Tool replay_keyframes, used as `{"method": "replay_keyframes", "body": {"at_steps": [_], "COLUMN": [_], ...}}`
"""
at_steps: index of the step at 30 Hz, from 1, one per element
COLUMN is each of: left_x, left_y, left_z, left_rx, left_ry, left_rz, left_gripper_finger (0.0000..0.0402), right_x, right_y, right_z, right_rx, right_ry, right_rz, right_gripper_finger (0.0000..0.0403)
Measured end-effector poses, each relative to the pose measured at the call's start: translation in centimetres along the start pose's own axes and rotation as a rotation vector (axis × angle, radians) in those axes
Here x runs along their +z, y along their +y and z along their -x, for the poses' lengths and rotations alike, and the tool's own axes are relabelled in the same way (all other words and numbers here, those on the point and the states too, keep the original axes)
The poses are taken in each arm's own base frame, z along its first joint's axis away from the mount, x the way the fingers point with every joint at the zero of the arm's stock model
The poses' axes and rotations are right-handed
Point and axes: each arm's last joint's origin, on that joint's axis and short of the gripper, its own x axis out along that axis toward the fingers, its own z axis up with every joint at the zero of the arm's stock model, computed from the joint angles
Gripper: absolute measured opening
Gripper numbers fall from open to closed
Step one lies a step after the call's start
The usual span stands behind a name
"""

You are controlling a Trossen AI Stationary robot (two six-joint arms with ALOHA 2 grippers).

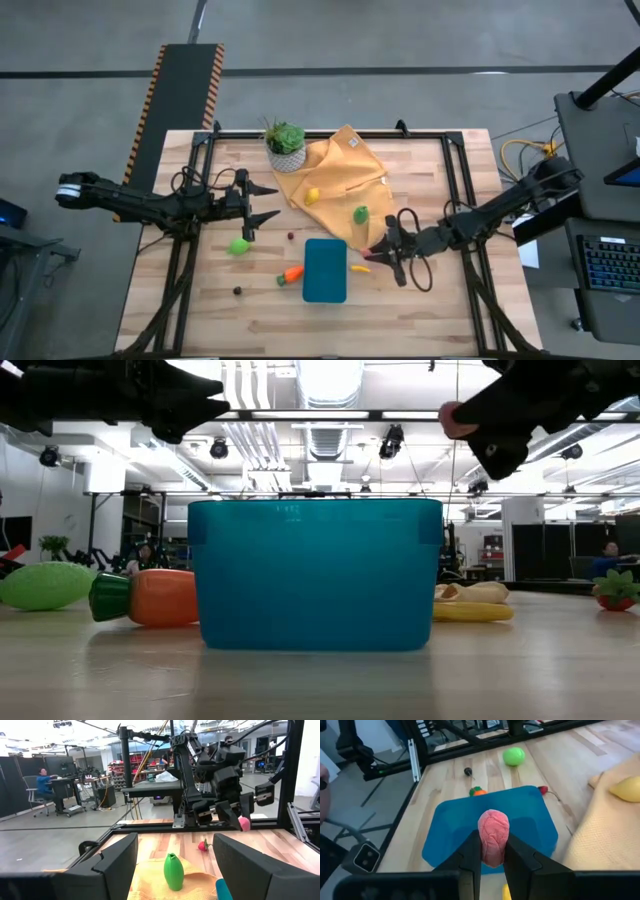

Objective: Pick and placing Produce into tupperware
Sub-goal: Put the apricot into the bin

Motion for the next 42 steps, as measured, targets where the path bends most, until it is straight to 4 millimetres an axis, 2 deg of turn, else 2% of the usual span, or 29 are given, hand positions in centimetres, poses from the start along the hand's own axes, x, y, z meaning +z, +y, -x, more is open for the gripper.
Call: {"method": "replay_keyframes", "body": {"at_steps": [10, 17, 31, 35, 42], "left_x": [0.0, 0.0, 0.0, -0.1, -0.1], "left_y": [0.0, 0.0, 0.0, 0.0, 0.0], "left_z": [0.0, 0.0, 0.0, 0.0, 0.0], "left_rx": [0.0, 0.0, -0.003, -0.003, -0.004], "left_ry": [0.0, 0.0, 0.002, 0.005, 0.006], "left_rz": [0.0, 0.0, -0.001, -0.001, -0.001], "left_gripper_finger": [0.0245, 0.0245, 0.0245, 0.0245, 0.0245], "right_x": [2.1, 3.4, 8.1, 8.7, 8.1], "right_y": [0.1, -1.2, -2.5, -2.4, -3.3], "right_z": [-4.0, -7.0, -11.5, -12.6, -14.5], "right_rx": [0.024, -0.039, -0.056, -0.031, -0.068], "right_ry": [0.053, 0.21, 0.584, 0.673, 0.806], "right_rz": [0.079, 0.084, 0.065, 0.077, 0.079], "right_gripper_finger": [0.0054, 0.0054, 0.0054, 0.0054, 0.0054]}}
